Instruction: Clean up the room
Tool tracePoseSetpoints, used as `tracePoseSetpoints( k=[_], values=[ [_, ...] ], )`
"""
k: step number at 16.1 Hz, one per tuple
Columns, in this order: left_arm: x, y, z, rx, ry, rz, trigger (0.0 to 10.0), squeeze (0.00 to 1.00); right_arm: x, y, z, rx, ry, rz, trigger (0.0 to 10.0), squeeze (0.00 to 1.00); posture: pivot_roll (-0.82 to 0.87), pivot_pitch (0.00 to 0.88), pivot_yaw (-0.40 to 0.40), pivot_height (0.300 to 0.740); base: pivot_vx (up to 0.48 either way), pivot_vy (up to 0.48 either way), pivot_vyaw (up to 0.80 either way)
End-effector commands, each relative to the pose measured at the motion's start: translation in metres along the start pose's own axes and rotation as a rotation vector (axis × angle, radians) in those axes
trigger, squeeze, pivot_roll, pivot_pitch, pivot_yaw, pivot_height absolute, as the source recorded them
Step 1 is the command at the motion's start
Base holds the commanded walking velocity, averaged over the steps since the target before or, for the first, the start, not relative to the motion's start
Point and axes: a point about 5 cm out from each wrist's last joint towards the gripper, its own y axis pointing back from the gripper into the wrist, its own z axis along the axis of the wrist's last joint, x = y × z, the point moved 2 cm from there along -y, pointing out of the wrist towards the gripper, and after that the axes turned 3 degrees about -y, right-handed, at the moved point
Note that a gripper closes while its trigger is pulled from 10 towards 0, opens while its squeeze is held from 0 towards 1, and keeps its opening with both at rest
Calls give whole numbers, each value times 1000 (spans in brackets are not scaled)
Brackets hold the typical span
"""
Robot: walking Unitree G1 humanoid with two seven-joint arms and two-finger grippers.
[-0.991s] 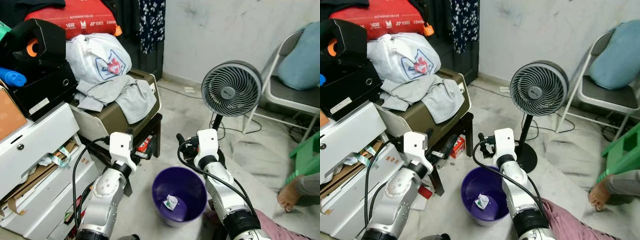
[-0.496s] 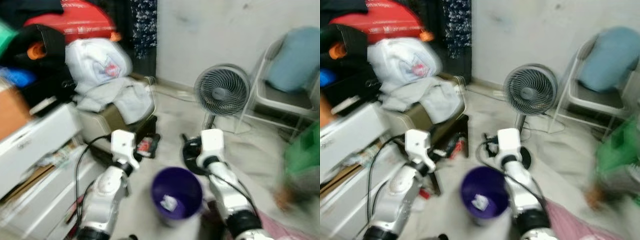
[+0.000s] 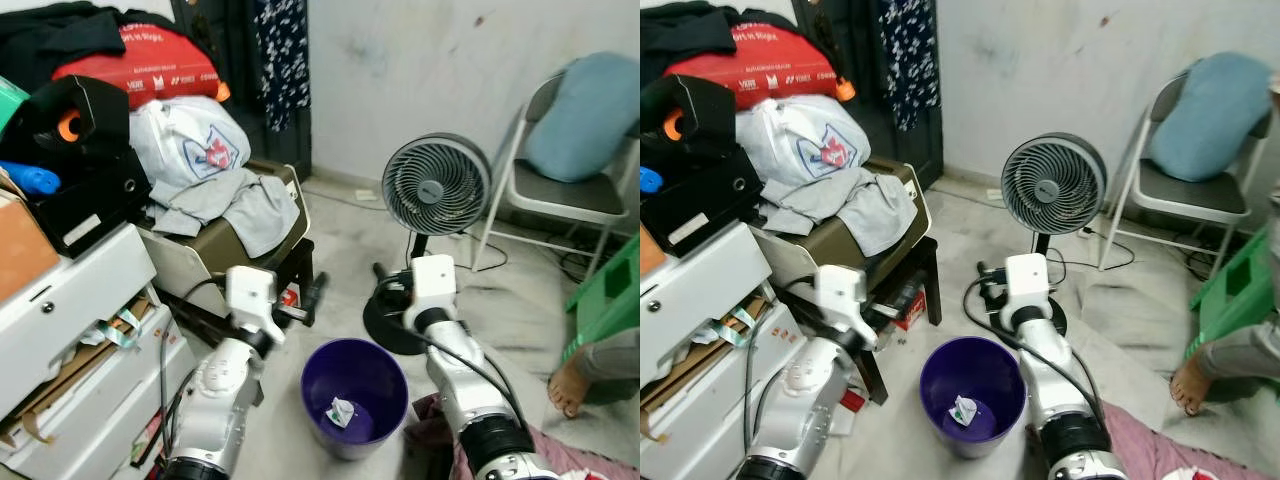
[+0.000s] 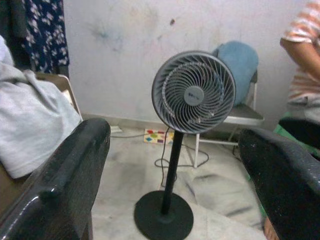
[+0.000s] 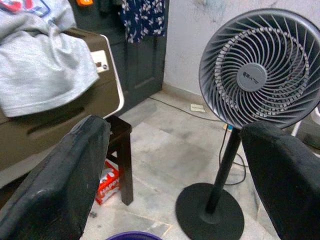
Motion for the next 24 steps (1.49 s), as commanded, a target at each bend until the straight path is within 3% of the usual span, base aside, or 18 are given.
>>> tracePoseSetpoints(
  k=[1, 2, 6, 9, 17, 21, 24],
  values=[
    [7, 3, 0, 5, -20, 30, 10000, 0, 7, -1, 2, -12, -15, 16, 10000, 996, 11, 1, 31, 740, 0, 0, 0],
    [7, 4, 1, 5, -18, 29, 10000, 0, 8, 0, 3, -17, -14, 22, 10000, 0, 12, 6, 30, 740, 0, 0, 0],
    [18, 11, -1, 21, -47, 76, 10000, 0, 13, 2, 8, -48, -39, 36, 10000, 0, 17, 24, 27, 740, 0, 0, 0],
    [21, 12, 1, 21, -60, 95, 10000, 0, 16, 4, 9, -57, -7, 67, 10000, 0, 17, 36, 24, 740, 0, 0, 0],
    [15, 12, 0, 28, -51, 94, 10000, 0, 16, 5, 9, -46, -16, 73, 10000, 0, 15, 71, 14, 740, 0, 0, 800],
    [7, 11, 3, 19, -83, 37, 10000, 0, 16, 6, 10, -46, -10, 64, 10000, 0, 12, 83, 11, 740, 0, 0, 750],
    [10, 11, 8, 1, -108, 90, 10000, 0, 13, 7, 14, -57, -7, 61, 10000, 0, 13, 84, 11, 740, 0, 0, 721]
  ],
)
